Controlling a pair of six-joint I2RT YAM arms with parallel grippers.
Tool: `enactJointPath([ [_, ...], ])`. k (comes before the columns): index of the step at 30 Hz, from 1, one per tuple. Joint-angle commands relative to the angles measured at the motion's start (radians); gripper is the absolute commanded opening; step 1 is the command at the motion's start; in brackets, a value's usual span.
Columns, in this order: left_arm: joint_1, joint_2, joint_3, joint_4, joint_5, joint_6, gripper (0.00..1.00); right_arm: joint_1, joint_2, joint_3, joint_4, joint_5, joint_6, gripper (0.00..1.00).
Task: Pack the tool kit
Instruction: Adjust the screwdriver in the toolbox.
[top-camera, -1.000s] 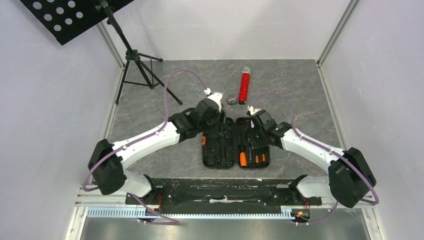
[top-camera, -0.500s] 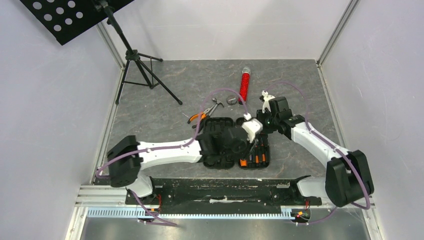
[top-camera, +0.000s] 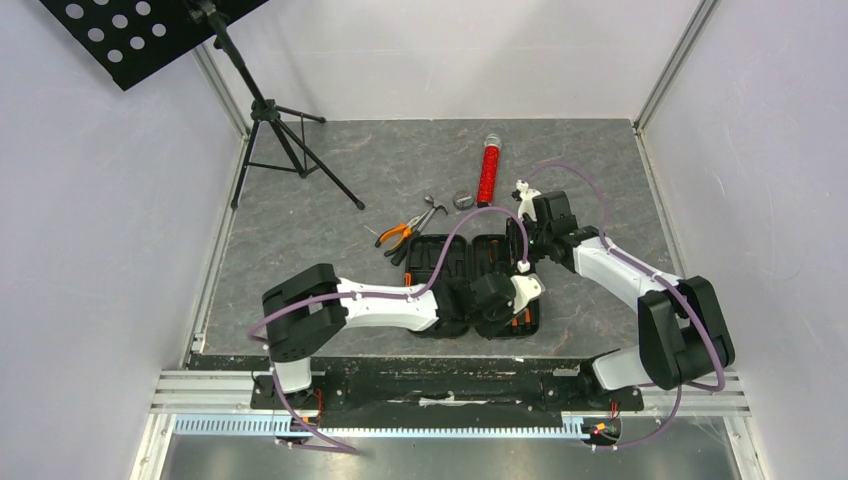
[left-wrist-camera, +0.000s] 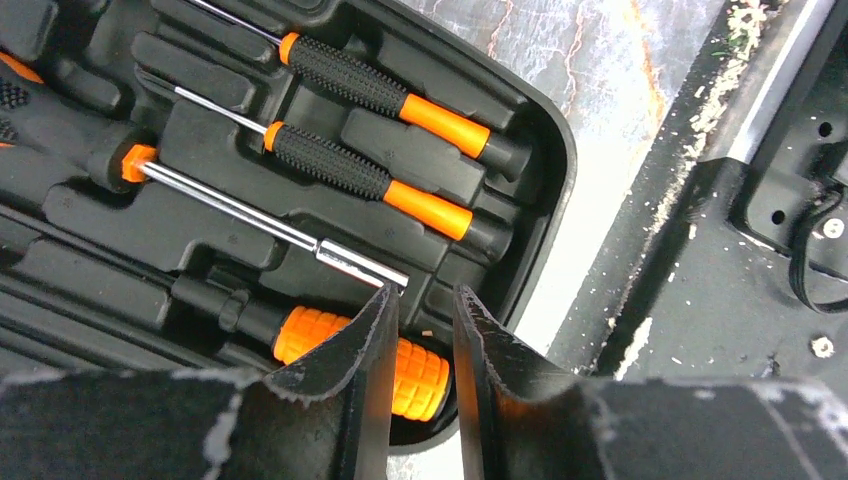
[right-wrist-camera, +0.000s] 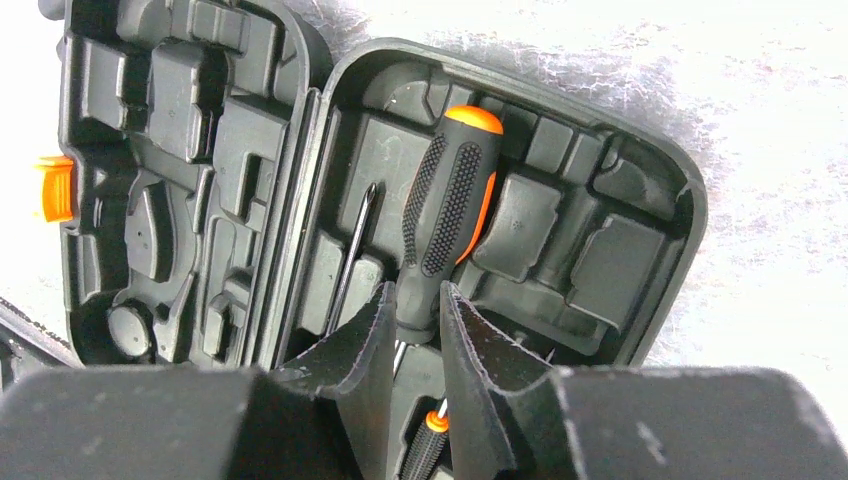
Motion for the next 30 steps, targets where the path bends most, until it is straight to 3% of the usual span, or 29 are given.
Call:
enactJointPath([
  [1, -0.006, 0.034, 0.058, 0.044, -0.037, 0.038, 0.32, -0.005, 0.020, 0.041, 0.055, -0.017, -0.022, 0.25],
  [5, -0.005, 0.042, 0.066, 0.047, -0.122, -0.011, 0.38, -0.005, 0.020, 0.040, 0.053, -0.002, -0.024, 0.25],
  [11, -0.005, 0.057, 0.151, -0.114, -0.291, -0.181, 0.47, -0.006, 0.009, 0.024, 0.047, 0.051, -0.005, 0.24],
  [20, -0.013, 0.111, 0.390, -0.533, -0.320, -0.505, 0.47, -0.005, 0.025, 0.036, 0.027, 0.079, 0.014, 0.23],
  [24, -0.023, 0.183, 0.553, -0.738, -0.352, -0.594, 0.52, -0.005, 0.043, 0.051, 0.012, 0.094, 0.017, 0.23],
  [30, -0.025, 0.253, 0.600, -0.773, -0.331, -0.648, 0.51, -0.006, 0.061, 0.050, 0.011, 0.105, 0.013, 0.22],
])
